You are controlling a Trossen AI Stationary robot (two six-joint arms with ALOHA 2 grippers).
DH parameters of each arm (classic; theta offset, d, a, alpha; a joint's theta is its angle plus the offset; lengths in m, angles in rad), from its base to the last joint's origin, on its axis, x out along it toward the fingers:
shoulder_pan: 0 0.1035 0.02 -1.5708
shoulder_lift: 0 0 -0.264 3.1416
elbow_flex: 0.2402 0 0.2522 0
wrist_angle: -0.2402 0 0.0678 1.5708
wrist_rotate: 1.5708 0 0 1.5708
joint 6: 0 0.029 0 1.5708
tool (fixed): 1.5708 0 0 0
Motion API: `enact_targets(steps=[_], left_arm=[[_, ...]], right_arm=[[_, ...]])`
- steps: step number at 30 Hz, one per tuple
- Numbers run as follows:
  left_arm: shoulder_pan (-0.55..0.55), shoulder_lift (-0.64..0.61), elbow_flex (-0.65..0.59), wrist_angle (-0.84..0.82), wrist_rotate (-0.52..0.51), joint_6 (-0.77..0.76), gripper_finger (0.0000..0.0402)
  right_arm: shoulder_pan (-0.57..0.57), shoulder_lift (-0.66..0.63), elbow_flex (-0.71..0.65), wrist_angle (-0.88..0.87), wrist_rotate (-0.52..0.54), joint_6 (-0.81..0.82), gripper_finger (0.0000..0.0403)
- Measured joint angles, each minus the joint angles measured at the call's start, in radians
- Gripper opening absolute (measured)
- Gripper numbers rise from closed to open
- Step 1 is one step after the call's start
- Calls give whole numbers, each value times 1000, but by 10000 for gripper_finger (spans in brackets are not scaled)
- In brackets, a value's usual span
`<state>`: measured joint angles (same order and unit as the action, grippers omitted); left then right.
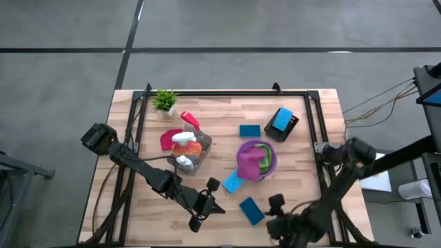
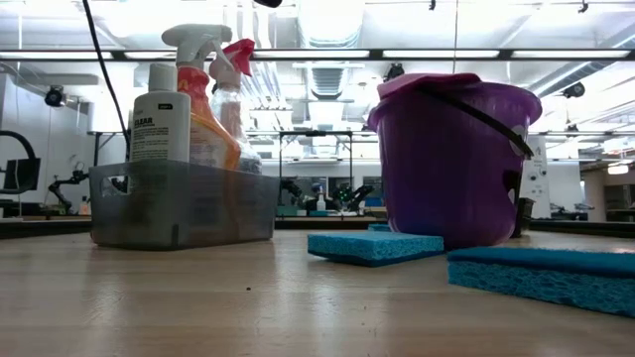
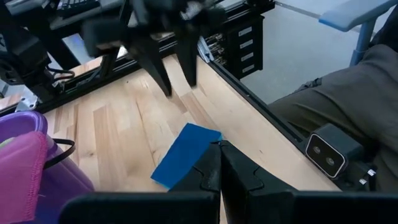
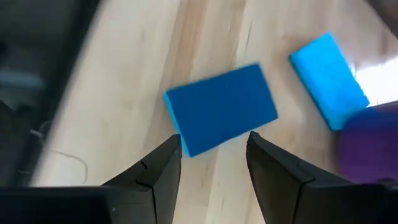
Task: Pick & Place Kitchen Items
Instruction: Put the blue sponge wipe into the black bin
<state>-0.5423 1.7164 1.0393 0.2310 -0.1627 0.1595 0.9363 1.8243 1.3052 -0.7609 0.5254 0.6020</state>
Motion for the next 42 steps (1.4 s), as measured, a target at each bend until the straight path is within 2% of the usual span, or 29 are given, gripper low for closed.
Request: enact_targets(steps=[5,10,16,30,33,42], left_arm=[[1,0,0,0,0,0,1],[1,0,0,-4,0,0,1],[1,0,0,-6,0,0,1],[2,0,0,-4,0,0,1],[2,0,0,-4,0,-1,1],[2,0,0,-3,0,-1,1]], right_arm=[[-3,165,99,-97,-3,-32,172],[-13,247,143,-101,-41,-91,172],[-23,287,154,-98,-86,-112,172],[-47,320,157,-97,-41,-97,171],[-56,320,157,-98,-30,-78,160],[-68,331,155,-100,-11,-91,93]])
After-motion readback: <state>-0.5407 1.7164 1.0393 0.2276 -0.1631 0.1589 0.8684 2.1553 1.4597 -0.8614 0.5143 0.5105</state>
